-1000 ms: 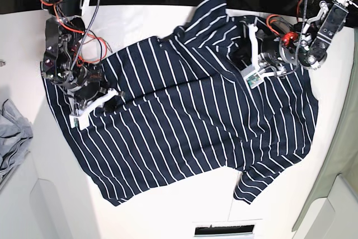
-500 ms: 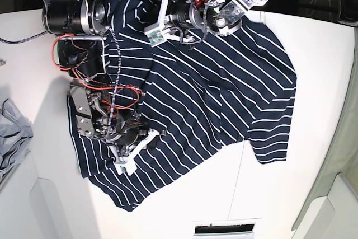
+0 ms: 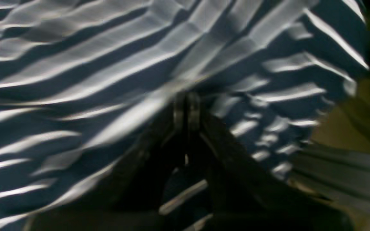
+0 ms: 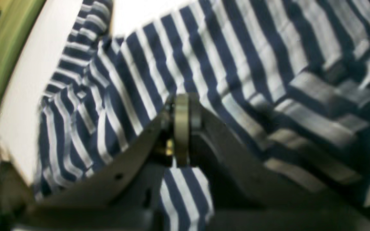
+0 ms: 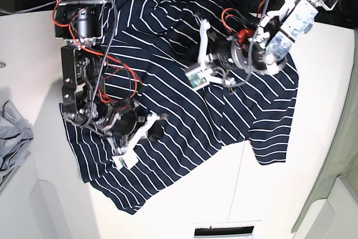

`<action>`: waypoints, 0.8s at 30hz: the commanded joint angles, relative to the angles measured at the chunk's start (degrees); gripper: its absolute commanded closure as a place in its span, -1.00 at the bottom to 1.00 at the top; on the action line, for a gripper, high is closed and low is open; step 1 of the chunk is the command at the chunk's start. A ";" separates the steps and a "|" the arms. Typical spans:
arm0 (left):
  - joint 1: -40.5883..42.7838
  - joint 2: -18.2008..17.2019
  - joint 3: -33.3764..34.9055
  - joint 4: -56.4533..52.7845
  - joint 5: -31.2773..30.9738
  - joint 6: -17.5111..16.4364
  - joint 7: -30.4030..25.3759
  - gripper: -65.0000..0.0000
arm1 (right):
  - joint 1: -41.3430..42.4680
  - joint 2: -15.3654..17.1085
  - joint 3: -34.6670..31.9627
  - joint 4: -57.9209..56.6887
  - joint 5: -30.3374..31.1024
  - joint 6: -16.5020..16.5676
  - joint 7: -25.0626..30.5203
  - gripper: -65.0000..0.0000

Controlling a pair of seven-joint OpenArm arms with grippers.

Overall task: Layout the t-shirt on the table in an organized manner, then fold the t-shirt properly
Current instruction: 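Grasp the shirt edges with both grippers and lift them up, then shake the lifted shirt with both grippers and lay it back down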

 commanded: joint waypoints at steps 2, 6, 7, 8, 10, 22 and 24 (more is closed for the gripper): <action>-2.36 -0.70 -2.62 1.07 -2.54 -1.16 -1.33 1.00 | -2.51 -0.24 0.04 2.21 2.82 0.39 1.18 1.00; -6.32 -0.61 -4.13 -1.84 -2.21 -1.07 -3.19 1.00 | -11.10 -0.31 0.04 7.91 6.86 3.69 1.20 1.00; -7.69 -0.35 -3.91 -3.69 -2.16 -1.07 -4.11 1.00 | -12.98 -0.31 0.04 9.73 7.61 4.37 1.16 1.00; -9.27 -0.04 -3.65 -6.03 -2.14 -1.05 -5.20 1.00 | -14.71 -0.31 -0.09 11.37 7.89 4.48 1.14 1.00; -12.83 1.44 -3.26 -11.76 -1.46 -1.07 -6.84 1.00 | -17.55 -0.31 -0.70 13.62 7.96 4.46 1.14 1.00; -30.75 11.65 -0.72 -49.88 4.79 -1.07 -10.32 1.00 | -24.02 -0.17 -12.79 12.46 -6.99 5.60 1.42 1.00; -32.26 10.14 -0.72 -53.24 5.49 -1.09 -10.29 1.00 | -23.85 0.76 -12.02 11.08 -8.61 5.27 1.64 1.00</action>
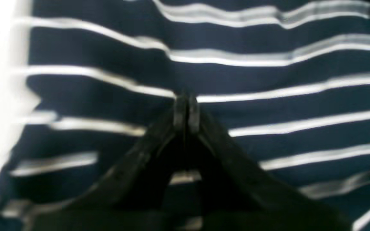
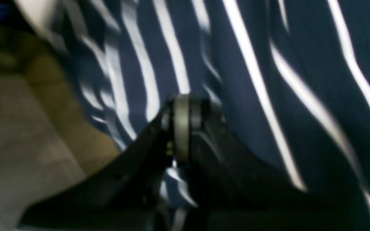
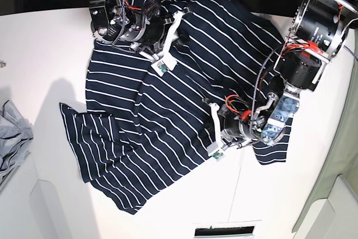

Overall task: Layout the t-shirt on the table in an organized manner, then fold the t-shirt properly
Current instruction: 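Shake the lifted shirt with both grippers and lay it back down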

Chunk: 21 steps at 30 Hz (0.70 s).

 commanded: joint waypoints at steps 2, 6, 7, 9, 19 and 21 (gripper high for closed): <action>-1.92 -2.97 -0.26 -0.02 0.70 0.61 0.33 1.00 | 0.92 1.88 1.07 -0.55 0.79 -0.02 1.49 1.00; -1.42 -9.09 -0.26 0.02 -0.37 0.63 0.31 1.00 | 1.22 6.75 3.04 -1.90 2.49 -0.04 1.88 1.00; -1.07 -10.60 -0.26 0.02 -1.01 0.63 0.31 1.00 | 1.22 7.93 3.48 -1.90 3.10 -0.04 1.86 1.00; -0.46 -13.29 -0.26 0.02 -1.84 0.63 0.31 1.00 | 1.55 10.10 4.48 -1.90 4.26 -0.46 1.88 1.00; 7.48 -20.22 -0.26 0.87 -14.27 -4.98 11.43 1.00 | 9.77 16.22 6.86 -7.17 4.39 -0.87 4.42 1.00; 11.02 -20.85 -0.26 3.21 -17.46 -6.56 13.94 1.00 | 12.98 16.17 6.86 -10.69 4.42 -0.87 5.14 1.00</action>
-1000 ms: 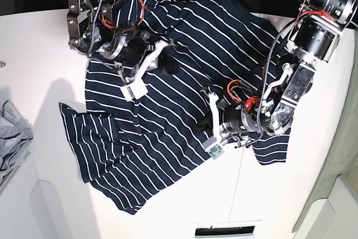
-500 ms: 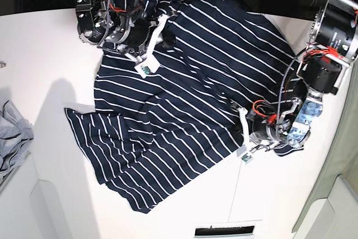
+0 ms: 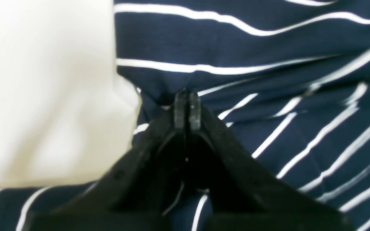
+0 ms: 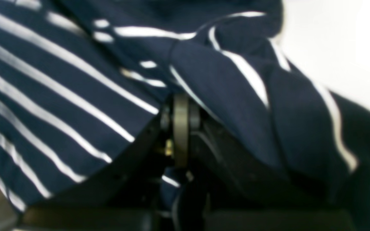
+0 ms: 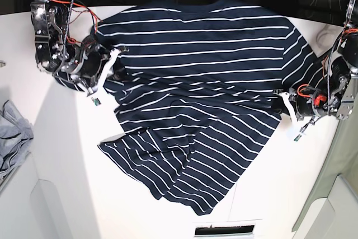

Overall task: Layout the t-shirt on the table in an organized manner, then fold the t-shirt properly
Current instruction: 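Shake the lifted shirt with both grippers and lay it back down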

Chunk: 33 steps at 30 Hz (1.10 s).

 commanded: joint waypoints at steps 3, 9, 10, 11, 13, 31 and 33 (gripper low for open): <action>6.97 -1.33 0.50 4.87 1.05 -0.04 6.38 1.00 | 6.08 0.63 0.28 -5.46 -1.40 -1.01 0.28 1.00; 18.58 -1.53 0.50 19.17 0.22 -0.04 6.60 1.00 | 16.85 0.61 0.28 -17.31 -1.75 -2.56 2.58 1.00; 20.24 -1.31 0.50 22.12 -0.02 -0.07 6.62 1.00 | 18.27 0.61 0.28 -18.78 -1.75 -2.67 2.84 1.00; 21.75 -1.09 0.50 25.11 0.02 -0.07 6.64 1.00 | 19.65 0.61 0.28 -20.00 -1.73 -2.84 2.99 1.00; 23.74 -0.96 0.50 31.08 0.02 -0.04 6.64 1.00 | 21.66 0.59 0.28 -21.46 -1.55 -3.39 2.97 1.00; 8.79 0.70 -12.57 37.40 2.21 3.67 0.46 1.00 | 12.04 -2.93 0.39 0.94 9.90 -3.04 -8.04 1.00; 5.07 3.08 -12.57 30.49 4.33 5.90 -0.48 1.00 | 8.98 -3.78 0.39 3.02 10.71 -2.36 -8.68 1.00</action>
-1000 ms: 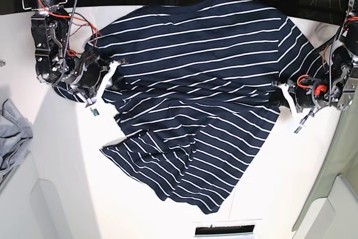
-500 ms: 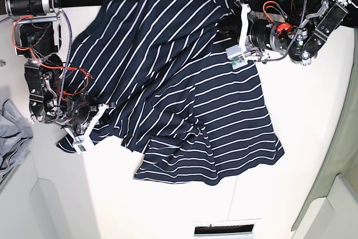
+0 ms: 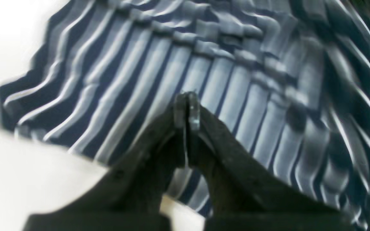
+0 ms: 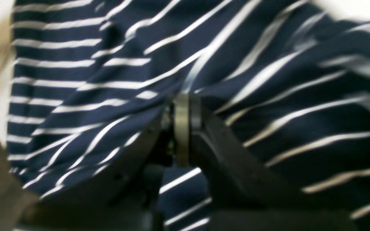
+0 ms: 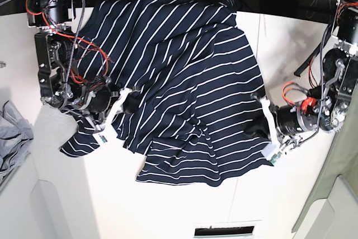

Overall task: Layout the t-shirt on the table in an organized manner, then fold the t-shirt properly
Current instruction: 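Shake the lifted shirt with both grippers and lay it back down, then stretch the shirt apart, grippers pulling its ends away from each other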

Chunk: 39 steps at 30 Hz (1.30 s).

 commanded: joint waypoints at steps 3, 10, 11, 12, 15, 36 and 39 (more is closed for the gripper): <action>-6.38 3.37 -0.26 -10.25 0.70 -0.31 -1.14 1.00 | -4.83 -1.11 0.26 4.70 2.16 1.22 -0.28 1.00; -18.18 10.82 -0.26 -35.19 8.46 1.03 -8.26 1.00 | -12.79 -4.15 0.26 7.04 1.05 2.10 0.15 1.00; -19.50 11.54 -0.26 -37.53 9.77 2.27 -8.41 1.00 | -13.33 -4.11 0.28 7.04 0.02 2.10 0.28 1.00; -20.52 11.96 -0.26 -39.52 10.88 3.30 -8.41 1.00 | -13.53 -3.91 0.28 7.02 -1.55 2.05 0.35 1.00; -22.10 11.45 0.00 -43.28 13.46 4.15 -8.39 1.00 | -13.44 -2.69 0.28 6.60 -5.11 1.51 0.59 1.00; -17.59 -5.49 7.61 -43.45 -10.82 -3.87 13.79 1.00 | 11.17 8.11 3.85 -23.47 -5.27 0.61 9.18 1.00; -16.26 -4.96 7.58 -43.39 -14.78 -4.07 13.77 1.00 | 16.65 8.09 3.85 -27.71 -5.27 0.59 9.77 1.00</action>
